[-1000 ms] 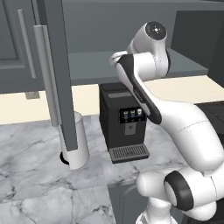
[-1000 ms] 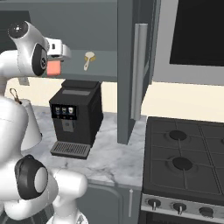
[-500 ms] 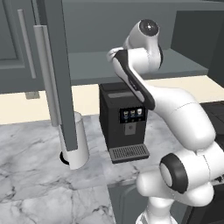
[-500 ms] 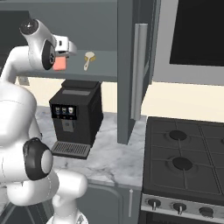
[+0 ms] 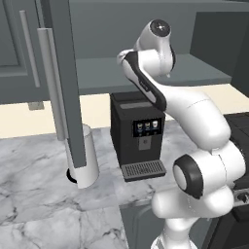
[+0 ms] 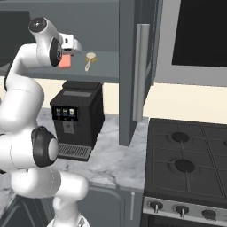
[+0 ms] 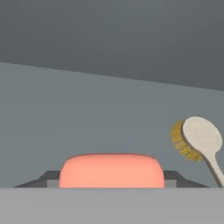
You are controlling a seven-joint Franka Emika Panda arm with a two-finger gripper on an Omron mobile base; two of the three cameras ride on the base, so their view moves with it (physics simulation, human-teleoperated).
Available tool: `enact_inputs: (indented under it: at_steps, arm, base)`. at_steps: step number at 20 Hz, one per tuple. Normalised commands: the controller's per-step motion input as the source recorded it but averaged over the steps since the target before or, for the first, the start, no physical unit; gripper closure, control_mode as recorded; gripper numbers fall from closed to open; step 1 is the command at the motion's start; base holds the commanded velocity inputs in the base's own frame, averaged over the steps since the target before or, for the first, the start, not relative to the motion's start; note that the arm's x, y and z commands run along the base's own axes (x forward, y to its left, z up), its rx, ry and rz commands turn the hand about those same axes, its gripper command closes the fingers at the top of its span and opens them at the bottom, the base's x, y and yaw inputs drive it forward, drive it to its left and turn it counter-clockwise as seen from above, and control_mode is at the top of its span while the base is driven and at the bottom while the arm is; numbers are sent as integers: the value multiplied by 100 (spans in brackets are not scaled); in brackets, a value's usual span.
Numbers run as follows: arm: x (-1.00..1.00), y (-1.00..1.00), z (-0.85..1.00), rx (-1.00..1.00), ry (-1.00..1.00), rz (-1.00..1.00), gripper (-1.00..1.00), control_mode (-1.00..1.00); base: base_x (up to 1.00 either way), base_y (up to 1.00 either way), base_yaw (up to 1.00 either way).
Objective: Pick up the bar soap and dish brush from the sink, and place them back in the cabinet, and close the cabinet doors.
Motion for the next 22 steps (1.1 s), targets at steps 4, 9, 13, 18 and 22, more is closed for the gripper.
enact_inputs:
  at_steps: [4,9,13,18,22]
  arm:
    - [36,0,-6,0,0,0,100,-100]
    - [29,0,-20,0,0,2,100,-100]
    - [25,0,-25,0,0,3,100,-100]
    - [25,0,-31,0,0,2,100,-100]
    - [23,0,-36,0,0,1,100,-100]
  base:
    - [0,0,0]
    - [0,0,0]
    - [0,0,0]
    - [0,0,0]
    - [0,0,0]
